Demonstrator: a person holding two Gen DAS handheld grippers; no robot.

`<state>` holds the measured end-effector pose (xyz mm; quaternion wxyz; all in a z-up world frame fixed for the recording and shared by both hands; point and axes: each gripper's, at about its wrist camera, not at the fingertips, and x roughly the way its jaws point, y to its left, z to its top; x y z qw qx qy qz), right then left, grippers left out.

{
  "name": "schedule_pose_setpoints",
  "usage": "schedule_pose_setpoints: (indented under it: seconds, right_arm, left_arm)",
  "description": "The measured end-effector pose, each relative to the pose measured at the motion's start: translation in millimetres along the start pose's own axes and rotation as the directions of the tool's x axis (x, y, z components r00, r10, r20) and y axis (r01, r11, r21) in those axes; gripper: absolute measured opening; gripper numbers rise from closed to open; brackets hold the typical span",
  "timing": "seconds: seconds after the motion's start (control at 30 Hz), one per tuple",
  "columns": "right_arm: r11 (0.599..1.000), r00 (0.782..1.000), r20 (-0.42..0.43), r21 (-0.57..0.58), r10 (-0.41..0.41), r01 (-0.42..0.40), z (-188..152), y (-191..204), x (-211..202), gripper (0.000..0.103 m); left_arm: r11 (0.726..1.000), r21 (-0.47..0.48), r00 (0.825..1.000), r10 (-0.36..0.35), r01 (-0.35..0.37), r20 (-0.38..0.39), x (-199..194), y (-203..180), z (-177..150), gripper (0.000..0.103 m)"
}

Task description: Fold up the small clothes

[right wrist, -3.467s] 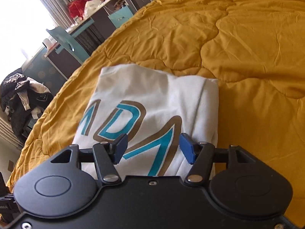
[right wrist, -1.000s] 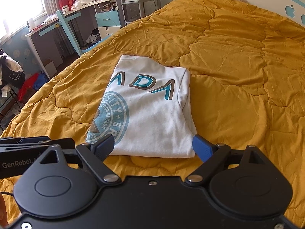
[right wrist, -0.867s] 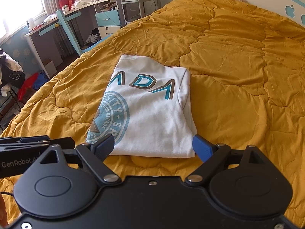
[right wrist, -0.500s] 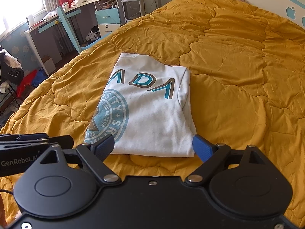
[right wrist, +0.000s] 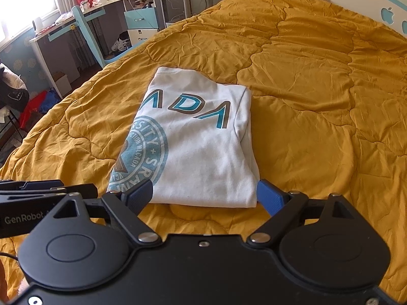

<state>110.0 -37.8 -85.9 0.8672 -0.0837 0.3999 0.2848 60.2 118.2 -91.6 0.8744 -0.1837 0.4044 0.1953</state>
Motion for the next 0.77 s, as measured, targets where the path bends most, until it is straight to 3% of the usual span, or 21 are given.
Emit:
schedule_pose_setpoints:
  seconds: [0.77]
  right_arm:
    - [1.0,1.0,0.002,0.001,0.015,-0.015,0,2,2,0.091]
  left_arm:
    - [0.999,0.007,0.999,0.038,-0.038,-0.036,11,3,1,0.058]
